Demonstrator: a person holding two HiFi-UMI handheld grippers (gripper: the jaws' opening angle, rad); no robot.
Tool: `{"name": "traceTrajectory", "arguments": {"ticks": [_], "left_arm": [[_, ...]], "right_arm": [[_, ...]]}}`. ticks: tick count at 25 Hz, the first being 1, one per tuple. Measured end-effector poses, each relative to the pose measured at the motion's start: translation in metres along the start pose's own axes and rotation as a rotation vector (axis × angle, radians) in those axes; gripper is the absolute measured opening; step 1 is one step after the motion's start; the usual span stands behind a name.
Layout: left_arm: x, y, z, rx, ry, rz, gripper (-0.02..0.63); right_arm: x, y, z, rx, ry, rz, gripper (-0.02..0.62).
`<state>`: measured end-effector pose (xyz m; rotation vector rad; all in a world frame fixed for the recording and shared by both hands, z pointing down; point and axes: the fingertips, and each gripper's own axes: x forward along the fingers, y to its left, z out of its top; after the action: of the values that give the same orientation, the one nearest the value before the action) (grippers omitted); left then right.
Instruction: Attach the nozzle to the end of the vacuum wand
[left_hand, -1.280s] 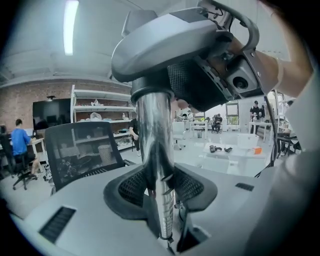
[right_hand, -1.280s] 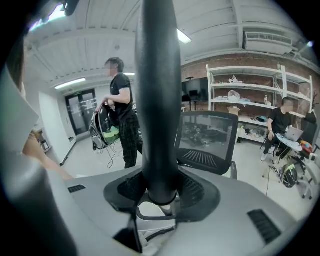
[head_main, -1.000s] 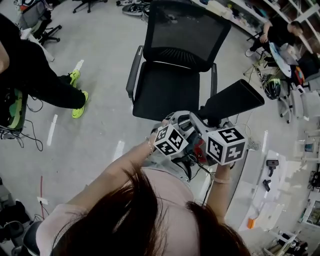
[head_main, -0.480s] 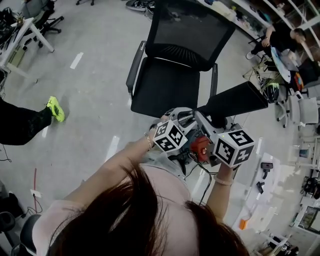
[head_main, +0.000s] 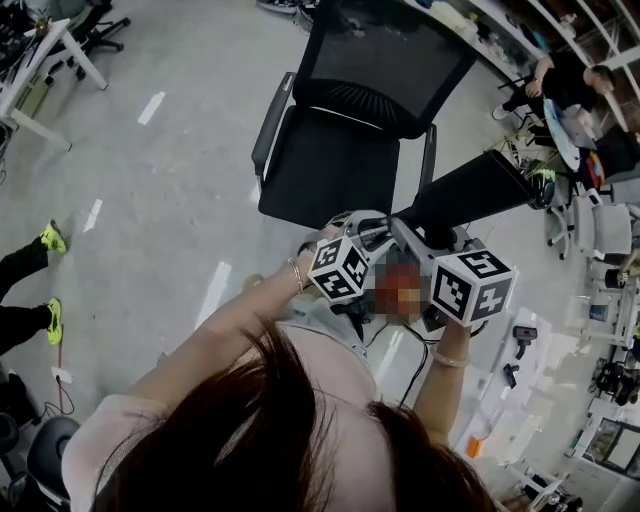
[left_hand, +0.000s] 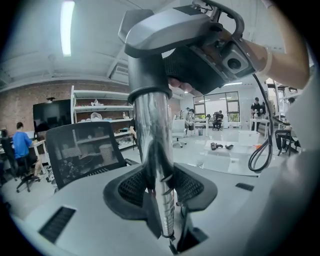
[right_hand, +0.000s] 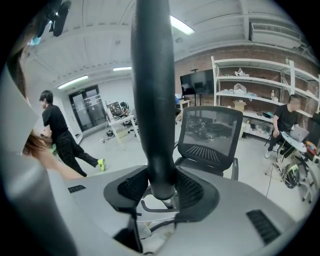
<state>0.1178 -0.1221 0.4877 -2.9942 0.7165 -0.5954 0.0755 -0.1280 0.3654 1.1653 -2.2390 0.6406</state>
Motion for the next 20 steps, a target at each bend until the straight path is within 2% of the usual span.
{"name": "traceTrajectory", "arguments": {"ticks": [14, 20], "left_arm": [[-0.0026, 0.0035, -0.0038, -0.010, 0.016, 0.014, 0.156], [-0.0033, 0.0017, -0.0029, -0.017, 0.001, -0.011, 0.156]], "right_arm": [[0.0058, 0.0024, 0.0008, 0.049, -0.029, 0.008, 0.179], [0.0038, 0.0030, 0.0013, 0.065, -0.080, 0.003, 0.181]]}}
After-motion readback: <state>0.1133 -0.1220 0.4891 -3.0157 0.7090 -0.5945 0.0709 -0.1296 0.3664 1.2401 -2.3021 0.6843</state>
